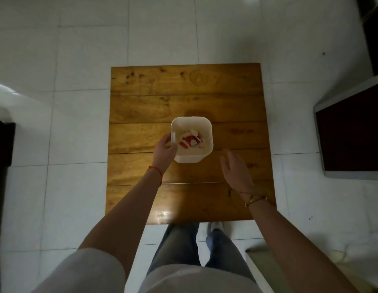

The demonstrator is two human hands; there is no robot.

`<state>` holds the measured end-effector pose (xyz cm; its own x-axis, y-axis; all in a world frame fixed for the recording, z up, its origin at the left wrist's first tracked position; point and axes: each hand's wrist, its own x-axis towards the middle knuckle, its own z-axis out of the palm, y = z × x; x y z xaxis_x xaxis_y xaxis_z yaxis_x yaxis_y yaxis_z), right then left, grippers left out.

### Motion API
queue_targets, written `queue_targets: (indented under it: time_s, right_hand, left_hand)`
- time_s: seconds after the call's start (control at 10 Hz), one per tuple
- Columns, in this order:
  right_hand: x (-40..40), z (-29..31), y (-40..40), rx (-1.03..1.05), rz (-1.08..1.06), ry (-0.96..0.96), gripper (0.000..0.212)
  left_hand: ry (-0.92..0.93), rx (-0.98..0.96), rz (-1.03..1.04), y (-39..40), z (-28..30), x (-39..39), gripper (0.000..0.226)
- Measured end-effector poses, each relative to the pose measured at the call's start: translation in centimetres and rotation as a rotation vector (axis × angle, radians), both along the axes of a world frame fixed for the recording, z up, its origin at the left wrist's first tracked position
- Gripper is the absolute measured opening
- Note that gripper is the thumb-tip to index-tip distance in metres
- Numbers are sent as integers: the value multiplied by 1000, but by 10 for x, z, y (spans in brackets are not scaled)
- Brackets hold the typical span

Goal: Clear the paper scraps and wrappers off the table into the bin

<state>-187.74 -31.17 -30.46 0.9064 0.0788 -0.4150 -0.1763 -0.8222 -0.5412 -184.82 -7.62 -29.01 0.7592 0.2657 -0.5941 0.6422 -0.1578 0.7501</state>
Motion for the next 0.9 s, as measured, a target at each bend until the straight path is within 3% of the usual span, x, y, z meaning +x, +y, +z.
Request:
queue_targets:
  time_s: [0.4,0.8,0.9]
  right_hand:
    - [22,-16,9,-49,-39,13,46]
    - [4,15,4,-18,-24,23,46]
    - [-2,32,0,-5,2,-29,47]
  left_hand:
    - [1,-64,-1,6,-36,32,46]
    - [-34,189,-181,2,-20,15,51]
    - [-63,358,-252,3,-4,-1,57]
